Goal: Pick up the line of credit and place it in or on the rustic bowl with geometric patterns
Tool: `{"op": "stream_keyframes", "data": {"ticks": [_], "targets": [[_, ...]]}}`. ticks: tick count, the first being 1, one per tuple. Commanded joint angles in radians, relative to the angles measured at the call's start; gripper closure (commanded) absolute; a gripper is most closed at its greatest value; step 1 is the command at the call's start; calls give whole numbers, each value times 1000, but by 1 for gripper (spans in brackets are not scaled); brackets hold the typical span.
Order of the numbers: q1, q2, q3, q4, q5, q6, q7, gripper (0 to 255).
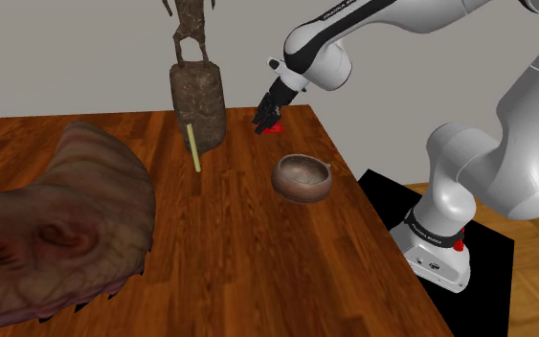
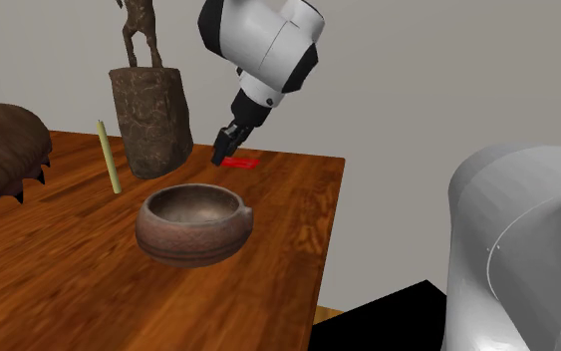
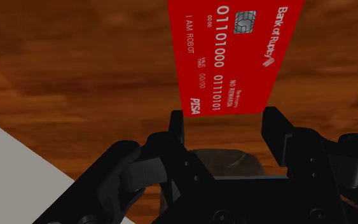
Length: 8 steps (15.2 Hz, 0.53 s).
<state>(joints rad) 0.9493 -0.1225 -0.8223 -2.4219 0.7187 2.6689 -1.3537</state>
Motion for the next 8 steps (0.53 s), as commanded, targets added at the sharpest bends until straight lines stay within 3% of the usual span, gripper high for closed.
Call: {"op": "stream_keyframes", "data": {"ticks": [1, 8], "targets": [[-17, -30, 18, 0, -66, -7, 58, 255], [-82, -105, 77, 22, -224, -62, 202, 255]]}}
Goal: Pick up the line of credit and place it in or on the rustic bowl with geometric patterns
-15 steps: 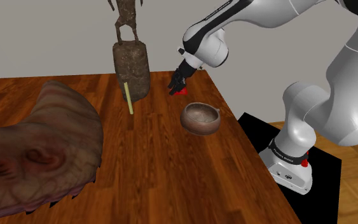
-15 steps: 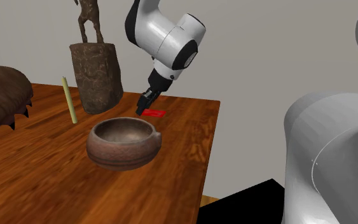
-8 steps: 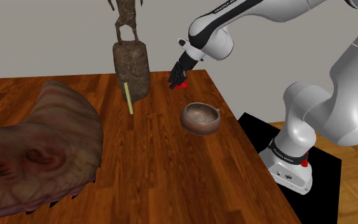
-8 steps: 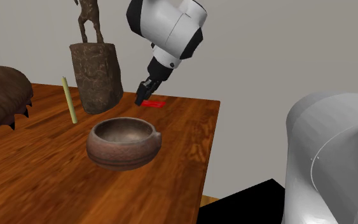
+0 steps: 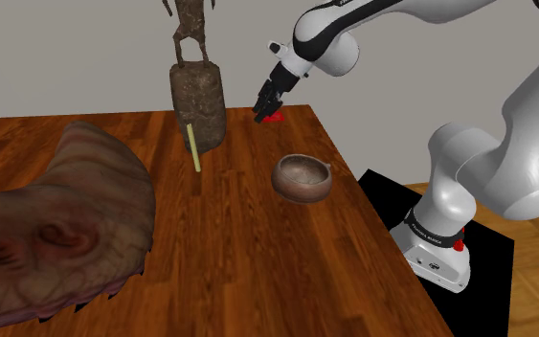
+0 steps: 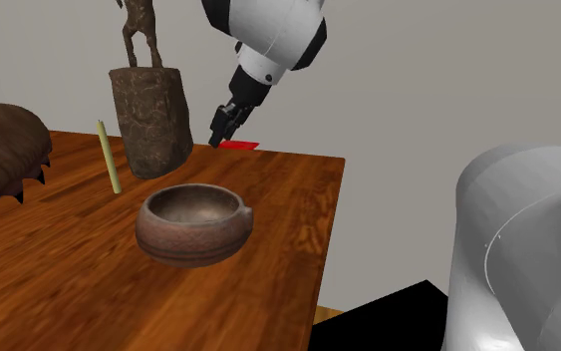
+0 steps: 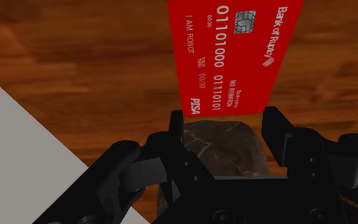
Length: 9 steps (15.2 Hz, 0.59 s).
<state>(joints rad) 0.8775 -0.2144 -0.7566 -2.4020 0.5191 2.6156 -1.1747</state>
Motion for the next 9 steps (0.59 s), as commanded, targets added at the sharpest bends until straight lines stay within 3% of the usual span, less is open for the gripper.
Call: {"op": "stream_keyframes", "data": {"ticks": [1, 9], "targets": [[-19, -21, 19, 7, -42, -18, 40, 255], [-74, -79, 74, 56, -152, -103, 151, 255]]}}
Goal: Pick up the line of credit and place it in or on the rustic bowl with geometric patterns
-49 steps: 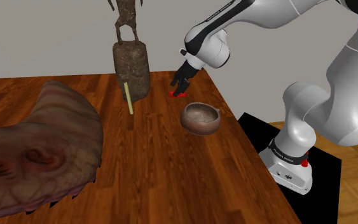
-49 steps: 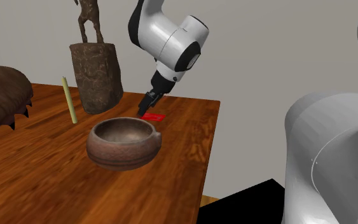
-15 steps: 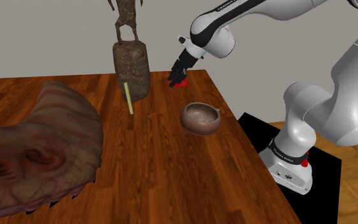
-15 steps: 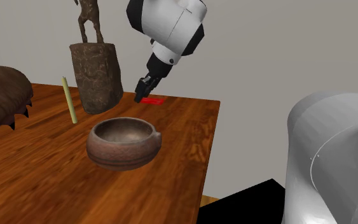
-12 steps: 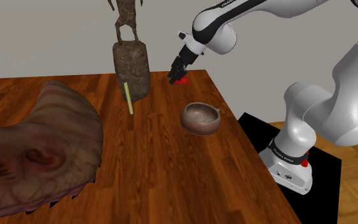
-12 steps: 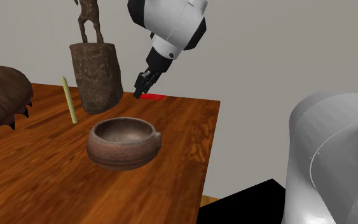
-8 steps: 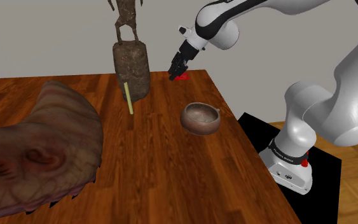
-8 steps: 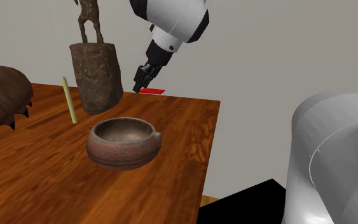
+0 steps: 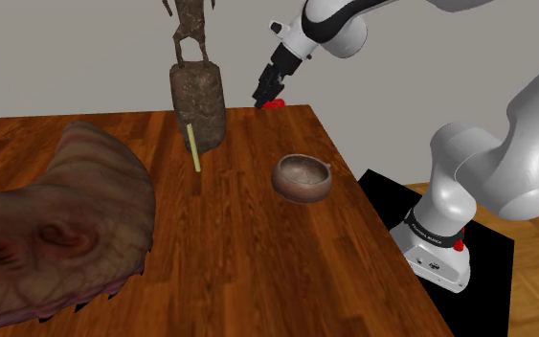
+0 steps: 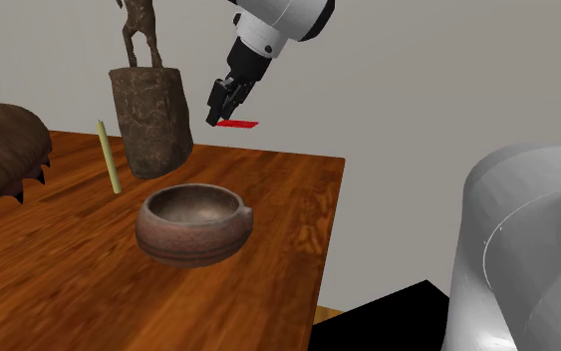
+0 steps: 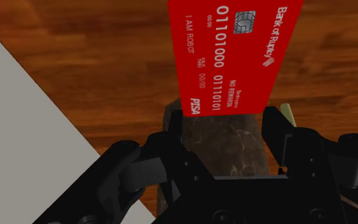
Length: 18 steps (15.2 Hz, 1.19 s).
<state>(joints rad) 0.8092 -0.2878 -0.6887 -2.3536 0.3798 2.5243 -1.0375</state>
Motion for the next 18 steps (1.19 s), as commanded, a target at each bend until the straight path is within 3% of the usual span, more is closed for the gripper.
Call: {"op": "stream_keyframes", "data": {"ticks": [1, 4, 10, 18], "targets": [[-11, -12, 12, 15, -23, -24, 25, 255], [-23, -25, 25, 34, -45, -51, 50, 255], [-112, -222, 212, -165, -174, -3, 246, 255], [-179, -457, 449, -371, -223, -9, 472, 255]]}}
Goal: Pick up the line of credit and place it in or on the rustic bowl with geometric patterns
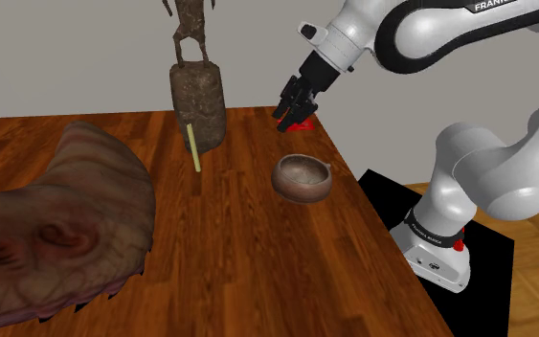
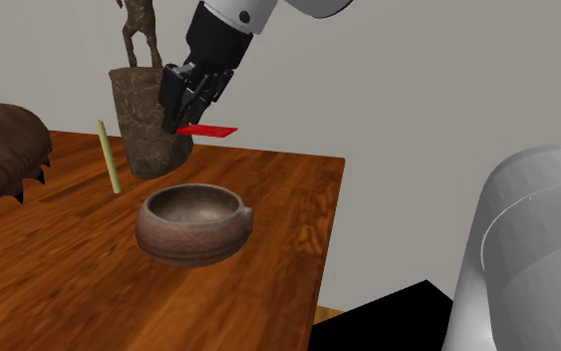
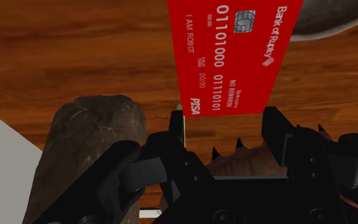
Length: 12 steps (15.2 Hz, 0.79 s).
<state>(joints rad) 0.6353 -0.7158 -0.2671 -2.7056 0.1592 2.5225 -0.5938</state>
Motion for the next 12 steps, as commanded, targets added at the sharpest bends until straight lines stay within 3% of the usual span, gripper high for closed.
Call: {"op": "stream_keyframes", "data": {"ticks": [1, 5, 12], "targets": [[-8, -57, 56, -40, -2, -12, 56, 255], [-1, -165, 166, -108, 10, -39, 165, 255], [13, -131, 153, -185, 24, 72, 141, 255]]}}
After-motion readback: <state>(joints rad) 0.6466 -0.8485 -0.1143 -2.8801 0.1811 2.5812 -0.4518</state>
